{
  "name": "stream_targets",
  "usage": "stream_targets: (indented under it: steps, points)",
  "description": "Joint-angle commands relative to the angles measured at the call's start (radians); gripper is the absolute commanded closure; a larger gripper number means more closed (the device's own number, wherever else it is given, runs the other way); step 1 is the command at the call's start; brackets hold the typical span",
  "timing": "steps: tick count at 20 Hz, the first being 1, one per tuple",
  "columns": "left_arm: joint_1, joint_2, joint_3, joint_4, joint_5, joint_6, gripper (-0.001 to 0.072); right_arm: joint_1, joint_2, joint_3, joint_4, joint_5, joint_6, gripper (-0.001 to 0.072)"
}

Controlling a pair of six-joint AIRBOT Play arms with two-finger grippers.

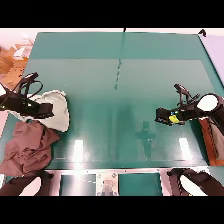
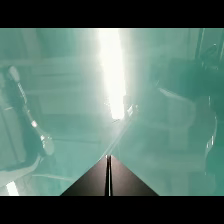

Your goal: Fold the shirts.

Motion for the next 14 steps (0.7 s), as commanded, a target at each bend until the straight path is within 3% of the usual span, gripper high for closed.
stream_targets:
  steps: [1, 14]
  points:
    - [0.000, 0.001, -0.001, 0.000, 0.000, 0.000, 0.0687, 0.000, 0.001, 0.000, 0.000, 0.000, 0.000, 0.0693]
    - [0.000, 0.001, -0.001, 0.000, 0.026, 0.001, 0.0687, 0.000, 0.001, 0.000, 0.000, -0.012, 0.000, 0.0693]
